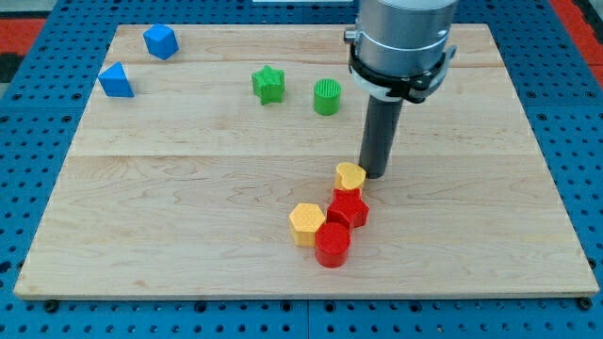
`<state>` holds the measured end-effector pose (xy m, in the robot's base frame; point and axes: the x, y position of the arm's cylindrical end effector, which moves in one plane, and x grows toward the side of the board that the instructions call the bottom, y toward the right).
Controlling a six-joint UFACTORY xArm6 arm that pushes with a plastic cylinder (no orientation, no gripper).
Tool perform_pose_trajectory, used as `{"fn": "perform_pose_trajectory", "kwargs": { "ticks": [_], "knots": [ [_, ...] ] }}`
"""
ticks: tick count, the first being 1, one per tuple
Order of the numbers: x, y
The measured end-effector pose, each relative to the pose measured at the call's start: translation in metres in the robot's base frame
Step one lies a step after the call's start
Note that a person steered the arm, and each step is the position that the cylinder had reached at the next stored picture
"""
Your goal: Move the red circle to the top right of the red star
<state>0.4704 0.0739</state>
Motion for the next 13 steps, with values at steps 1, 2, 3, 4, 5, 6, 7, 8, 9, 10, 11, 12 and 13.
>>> {"fn": "perform_pose_trajectory", "kwargs": {
  "ticks": [1,2,3,4,5,6,7,8,9,10,11,12,13],
  "knots": [
    [0.015,-0.007],
    [0.030,-0.018],
    [0.054,-0.018],
    [0.071,-0.018],
    [0.073,0.022],
    [0.114,0.069],
    [0.148,0.059],
    [0.138,-0.043],
    [0.119,-0.115],
    [0.119,-0.120],
    [0.112,-0.134],
    [0.064,-0.136],
    [0.032,-0.184]
  ]
}}
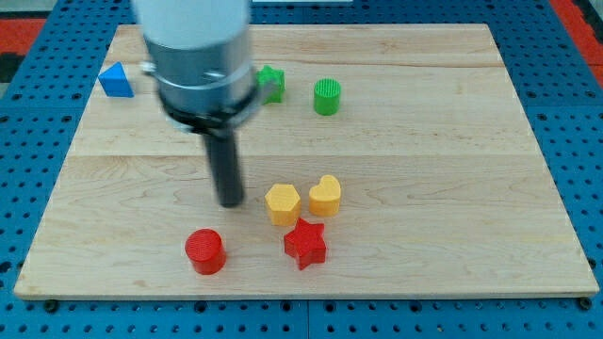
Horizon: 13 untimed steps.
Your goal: Move the red circle to the top right of the red star
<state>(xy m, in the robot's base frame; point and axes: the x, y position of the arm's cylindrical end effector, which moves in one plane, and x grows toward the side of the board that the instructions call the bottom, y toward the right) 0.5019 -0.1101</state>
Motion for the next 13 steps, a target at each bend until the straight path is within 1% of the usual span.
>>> {"fn": "perform_pose_trajectory", "kwargs": {
  "ticks": [1,2,3,5,6,7,8,9,10,12,13],
  "knots": [
    [0.017,-0.059],
    [0.101,-0.089],
    [0.116,-0.063],
    [0.104,0.030],
    [0.090,0.024],
    [0.101,0.000],
    [0.108,-0.046],
    [0.081,-0.053],
    [0.064,-0.040],
    [0.066,0.062],
    [0.056,0.049]
  ]
}}
